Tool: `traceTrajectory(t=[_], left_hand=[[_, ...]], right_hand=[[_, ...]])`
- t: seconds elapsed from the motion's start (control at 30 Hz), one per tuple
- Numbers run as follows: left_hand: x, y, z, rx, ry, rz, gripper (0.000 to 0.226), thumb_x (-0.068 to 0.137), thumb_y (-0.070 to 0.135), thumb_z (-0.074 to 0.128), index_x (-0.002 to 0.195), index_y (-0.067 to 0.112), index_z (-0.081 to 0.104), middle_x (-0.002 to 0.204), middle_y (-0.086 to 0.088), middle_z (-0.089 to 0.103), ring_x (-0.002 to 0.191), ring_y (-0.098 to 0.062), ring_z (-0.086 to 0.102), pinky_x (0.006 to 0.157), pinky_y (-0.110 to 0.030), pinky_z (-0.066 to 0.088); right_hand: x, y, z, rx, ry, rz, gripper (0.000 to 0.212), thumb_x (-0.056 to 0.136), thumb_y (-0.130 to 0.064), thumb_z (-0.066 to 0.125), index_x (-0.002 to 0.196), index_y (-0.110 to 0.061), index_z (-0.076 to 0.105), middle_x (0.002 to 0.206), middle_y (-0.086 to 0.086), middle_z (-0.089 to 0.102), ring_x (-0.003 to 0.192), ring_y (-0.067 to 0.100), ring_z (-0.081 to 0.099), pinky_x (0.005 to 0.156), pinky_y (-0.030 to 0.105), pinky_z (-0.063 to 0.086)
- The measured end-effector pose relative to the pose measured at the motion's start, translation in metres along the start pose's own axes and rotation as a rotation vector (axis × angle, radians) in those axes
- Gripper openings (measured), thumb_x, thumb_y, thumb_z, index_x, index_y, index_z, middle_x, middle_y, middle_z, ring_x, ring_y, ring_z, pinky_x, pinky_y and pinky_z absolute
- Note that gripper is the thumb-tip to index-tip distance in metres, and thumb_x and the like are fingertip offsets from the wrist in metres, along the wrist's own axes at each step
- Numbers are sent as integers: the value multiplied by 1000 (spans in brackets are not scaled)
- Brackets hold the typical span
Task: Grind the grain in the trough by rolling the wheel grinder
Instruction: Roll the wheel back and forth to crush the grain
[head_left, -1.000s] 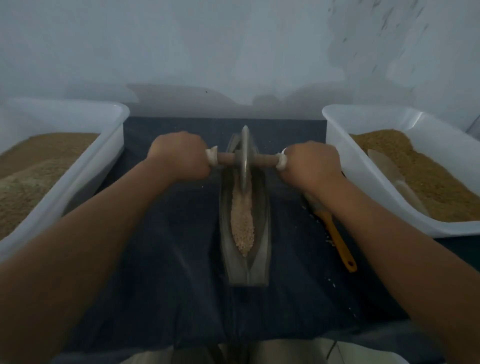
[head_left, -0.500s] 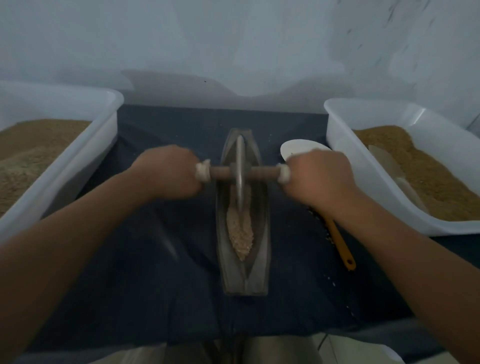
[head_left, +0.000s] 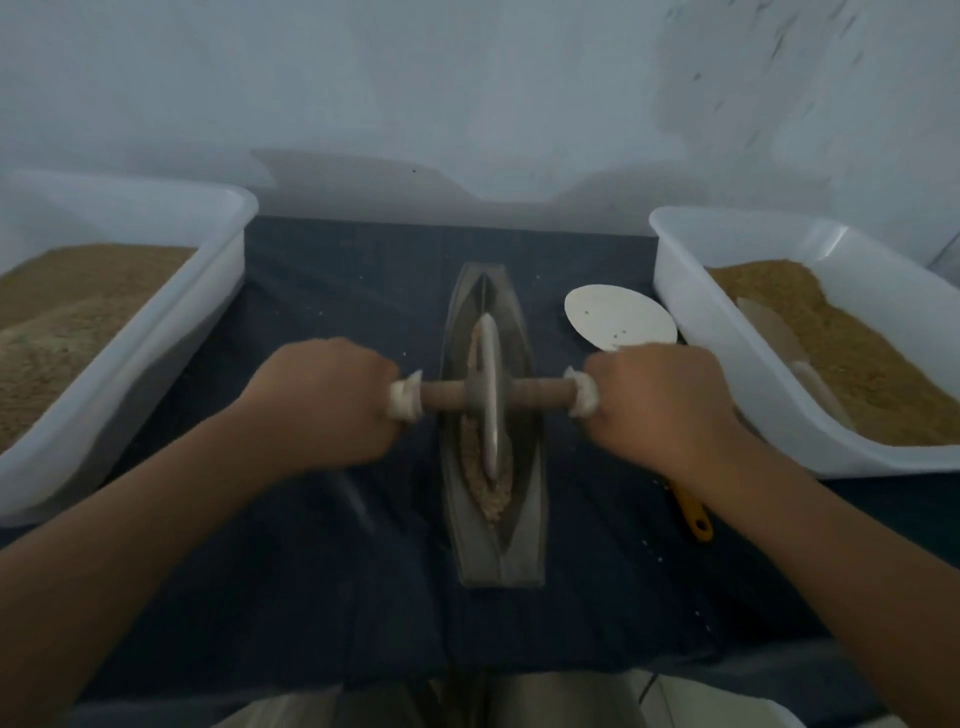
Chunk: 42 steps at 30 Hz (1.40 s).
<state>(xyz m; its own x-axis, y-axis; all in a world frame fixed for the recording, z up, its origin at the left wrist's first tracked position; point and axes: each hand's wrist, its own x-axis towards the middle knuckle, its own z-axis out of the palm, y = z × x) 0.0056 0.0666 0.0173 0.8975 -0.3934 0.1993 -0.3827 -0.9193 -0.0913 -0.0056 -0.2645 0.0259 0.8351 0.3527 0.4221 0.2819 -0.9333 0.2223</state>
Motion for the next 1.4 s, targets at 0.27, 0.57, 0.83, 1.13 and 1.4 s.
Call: traceTrajectory(t=[0.27,0.57,0.83,1.13,1.4], left_hand=[[97,1,-19,31,-76,-182,34,84,54,56,70,23,58,72,4,59,63,-19,55,61,-33,45],[12,5,-19,10,-69,52,28,67,54,49,58,28,51,52,11,51,47,-6,46,47,-21,28],[119,3,-31,80,-105,-163,43,81,67,56,72,25,56,75,3,58,64,-19,52,67,-35,47],[1,1,-9,-88,-158,-13,35,66,57,39,63,26,54,57,10,53,51,-6,46,46,-23,29],[105,9,-32,106,-7,-133,37,81,52,61,65,21,48,65,5,48,62,-24,54,63,-32,45]], right_hand=[[88,7,25,-8,-186,221,43,98,-55,49,67,-26,54,65,-6,55,64,23,61,58,31,44],[-20,1,0,111,-117,87,48,92,-66,32,59,-34,43,47,-12,43,41,6,44,43,31,44],[92,11,36,94,-242,300,43,104,-50,44,73,-24,60,80,1,68,71,24,62,65,36,50],[-1,1,-2,226,-194,-25,46,91,-31,69,62,-35,33,60,-14,43,52,12,45,51,28,34],[83,13,34,114,-203,257,42,101,-52,45,70,-27,59,70,-7,60,66,18,61,58,32,41]])
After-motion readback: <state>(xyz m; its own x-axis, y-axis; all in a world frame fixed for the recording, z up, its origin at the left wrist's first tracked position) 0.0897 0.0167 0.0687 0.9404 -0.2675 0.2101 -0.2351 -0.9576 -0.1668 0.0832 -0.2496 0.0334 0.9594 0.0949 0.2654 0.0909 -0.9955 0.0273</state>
